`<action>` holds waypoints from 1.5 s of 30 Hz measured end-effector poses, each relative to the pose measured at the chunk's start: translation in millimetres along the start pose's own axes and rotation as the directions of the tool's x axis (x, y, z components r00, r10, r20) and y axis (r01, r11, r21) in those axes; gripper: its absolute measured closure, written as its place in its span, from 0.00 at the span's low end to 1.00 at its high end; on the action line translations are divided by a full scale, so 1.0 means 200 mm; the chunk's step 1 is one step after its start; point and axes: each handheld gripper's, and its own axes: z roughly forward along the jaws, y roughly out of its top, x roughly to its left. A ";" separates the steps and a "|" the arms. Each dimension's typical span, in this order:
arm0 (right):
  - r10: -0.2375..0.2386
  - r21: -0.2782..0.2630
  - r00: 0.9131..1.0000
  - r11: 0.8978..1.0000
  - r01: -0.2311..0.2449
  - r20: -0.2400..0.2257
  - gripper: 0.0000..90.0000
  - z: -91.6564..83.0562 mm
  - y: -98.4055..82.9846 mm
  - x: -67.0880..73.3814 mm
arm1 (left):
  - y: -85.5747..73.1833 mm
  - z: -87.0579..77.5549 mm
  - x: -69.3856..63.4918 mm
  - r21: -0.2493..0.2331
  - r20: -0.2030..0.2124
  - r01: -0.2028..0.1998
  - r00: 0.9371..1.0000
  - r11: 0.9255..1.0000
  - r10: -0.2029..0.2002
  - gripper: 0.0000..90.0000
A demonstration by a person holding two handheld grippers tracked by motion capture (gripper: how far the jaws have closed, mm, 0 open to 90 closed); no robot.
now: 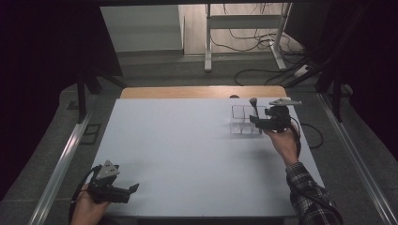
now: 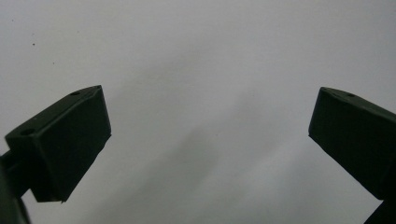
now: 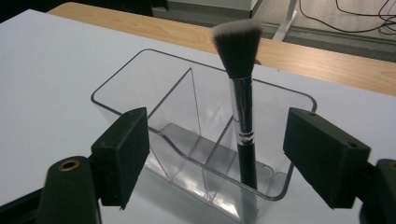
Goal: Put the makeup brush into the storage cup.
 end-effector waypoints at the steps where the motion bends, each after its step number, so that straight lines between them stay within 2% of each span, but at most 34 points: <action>1: -0.002 0.002 1.000 1.000 0.002 -0.001 0.23 0.00 0.00 0.00 | 0.00 0.00 0.00 -0.001 0.000 0.000 1.000 1.000 0.000 0.00; 9: 0.002 0.036 1.000 0.999 -0.001 -0.022 0.16 -0.02 -0.01 0.02 | 0.00 -0.01 0.00 -0.006 -0.005 0.000 1.000 1.000 0.000 0.00; 16: 0.002 0.044 0.999 0.999 0.000 -0.038 0.12 -0.03 -0.02 0.04 | 0.00 -0.01 0.00 -0.008 -0.005 0.002 1.000 1.000 -0.002 0.00; 33: -0.051 0.081 0.996 0.995 0.056 -0.070 0.07 -0.07 -0.06 0.13 | 0.00 -0.01 0.00 -0.005 0.010 0.008 1.000 1.000 -0.008 0.00; 45: -0.068 0.093 0.992 0.993 0.079 -0.108 0.06 -0.09 -0.10 0.19 | 0.00 -0.01 0.00 -0.011 0.016 0.012 1.000 1.000 -0.012 0.00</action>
